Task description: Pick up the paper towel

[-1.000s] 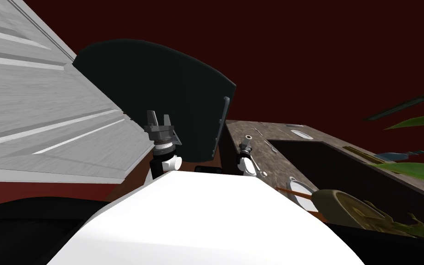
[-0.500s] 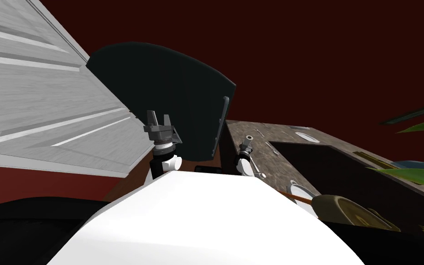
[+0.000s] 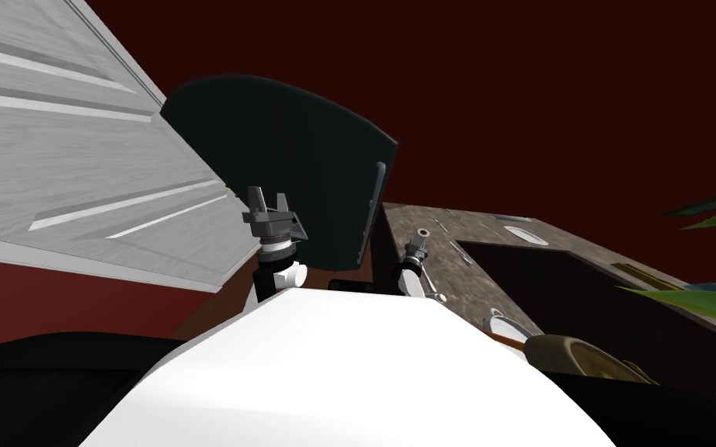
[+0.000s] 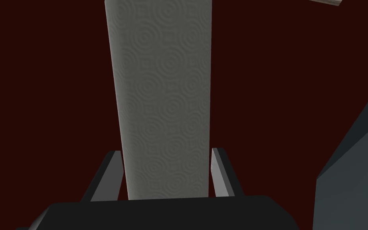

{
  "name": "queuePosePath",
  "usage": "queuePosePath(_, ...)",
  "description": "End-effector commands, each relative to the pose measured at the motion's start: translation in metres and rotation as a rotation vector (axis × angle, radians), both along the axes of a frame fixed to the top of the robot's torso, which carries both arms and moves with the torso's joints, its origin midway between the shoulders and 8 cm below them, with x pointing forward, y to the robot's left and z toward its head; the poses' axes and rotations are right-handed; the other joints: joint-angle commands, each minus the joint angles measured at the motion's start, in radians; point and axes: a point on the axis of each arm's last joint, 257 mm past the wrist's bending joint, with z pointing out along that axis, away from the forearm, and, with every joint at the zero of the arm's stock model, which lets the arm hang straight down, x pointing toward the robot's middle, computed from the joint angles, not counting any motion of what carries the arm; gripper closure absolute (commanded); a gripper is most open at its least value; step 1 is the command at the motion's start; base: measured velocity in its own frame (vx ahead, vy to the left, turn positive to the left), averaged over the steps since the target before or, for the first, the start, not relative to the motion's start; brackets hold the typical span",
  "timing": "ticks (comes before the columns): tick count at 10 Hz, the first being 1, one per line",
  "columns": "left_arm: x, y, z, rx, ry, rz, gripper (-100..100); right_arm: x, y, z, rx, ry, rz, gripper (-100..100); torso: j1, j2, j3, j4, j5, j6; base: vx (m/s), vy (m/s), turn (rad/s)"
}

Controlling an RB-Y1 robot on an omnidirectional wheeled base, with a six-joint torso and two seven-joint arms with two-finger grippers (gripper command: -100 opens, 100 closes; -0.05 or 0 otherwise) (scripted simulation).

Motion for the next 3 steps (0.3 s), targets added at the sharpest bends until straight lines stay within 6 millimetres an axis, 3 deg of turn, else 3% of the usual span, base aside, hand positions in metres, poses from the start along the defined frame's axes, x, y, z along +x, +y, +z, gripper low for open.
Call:
queuePosePath(1,0.0000,0.0000,0.0000,0.000,0.000,0.000,0,-0.0016,-0.0012,0.0032,0.007,-0.019,-0.007,100,0.000,0.000,0.000,0.000,0.000,0.000,-0.007,-0.017,-0.017)
queuePosePath(2,0.0000,0.0000,0.0000,0.000,0.000,0.000,0,-0.0013,-0.0007,0.0020,0.002,-0.012,-0.005,100,0.001,-0.001,0.000,0.000,0.000,0.000,0.000,0.000,0.000)
queuePosePath(3,0.0000,0.0000,0.0000,0.000,0.000,0.000,0,-0.0016,-0.0012,0.0023,0.004,-0.015,-0.007,0,0.002,-0.001,-0.001,0.000,0.000,0.000,0.000,0.000,0.000)
